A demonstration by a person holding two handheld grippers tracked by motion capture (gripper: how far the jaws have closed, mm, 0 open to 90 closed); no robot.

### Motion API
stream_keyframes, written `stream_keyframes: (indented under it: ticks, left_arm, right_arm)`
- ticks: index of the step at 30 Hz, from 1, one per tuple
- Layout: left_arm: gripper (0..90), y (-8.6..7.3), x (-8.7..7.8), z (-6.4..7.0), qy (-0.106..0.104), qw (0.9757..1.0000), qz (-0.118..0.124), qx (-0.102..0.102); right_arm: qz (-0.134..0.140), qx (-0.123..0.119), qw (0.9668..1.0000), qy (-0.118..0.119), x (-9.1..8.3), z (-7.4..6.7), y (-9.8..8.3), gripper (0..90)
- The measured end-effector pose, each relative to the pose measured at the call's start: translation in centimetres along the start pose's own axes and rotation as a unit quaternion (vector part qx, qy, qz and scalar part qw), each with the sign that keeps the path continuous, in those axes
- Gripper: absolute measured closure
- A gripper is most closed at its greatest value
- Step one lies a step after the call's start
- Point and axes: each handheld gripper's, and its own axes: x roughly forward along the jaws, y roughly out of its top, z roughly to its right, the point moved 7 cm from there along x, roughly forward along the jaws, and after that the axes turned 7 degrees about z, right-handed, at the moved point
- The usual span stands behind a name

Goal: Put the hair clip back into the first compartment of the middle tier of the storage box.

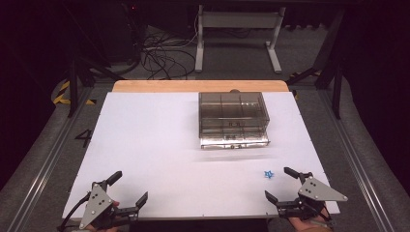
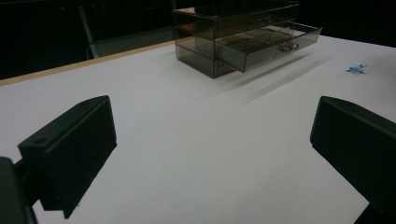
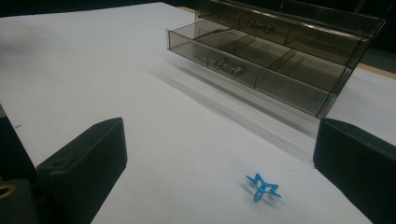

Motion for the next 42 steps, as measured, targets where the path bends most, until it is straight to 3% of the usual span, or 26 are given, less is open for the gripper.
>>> stream_keyframes:
  ticks: [2,12,25,37,42]
  left_arm:
    - [1.2,0.1,-0.1,0.0,0.001,1.0000,0.005,-0.007]
    - [1.5,0.0,0.2,0.1,0.001,1.0000,0.000,-0.002]
    - [1.4,-0.1,0.3,0.0,0.000,1.0000,-0.002,-0.003]
    - [1.5,-0.1,0.3,0.0,-0.001,1.0000,-0.004,-0.001]
    - [1.5,-0.1,0.3,0.0,0.000,1.0000,-0.004,-0.002]
  right_arm:
    - [-0.004,-0.004,1.0000,0.001,0.1,-0.1,0.1,3.9]
    - [-0.028,-0.008,0.9994,-0.016,0.9,1.0,0.9,6.1]
    - [-0.042,-0.002,0.9991,0.001,2.8,1.6,2.2,6.5]
    - [-0.053,0.006,0.9986,0.000,3.8,2.2,3.0,6.6]
    - [-0.055,0.002,0.9984,0.013,4.3,2.0,3.1,6.2]
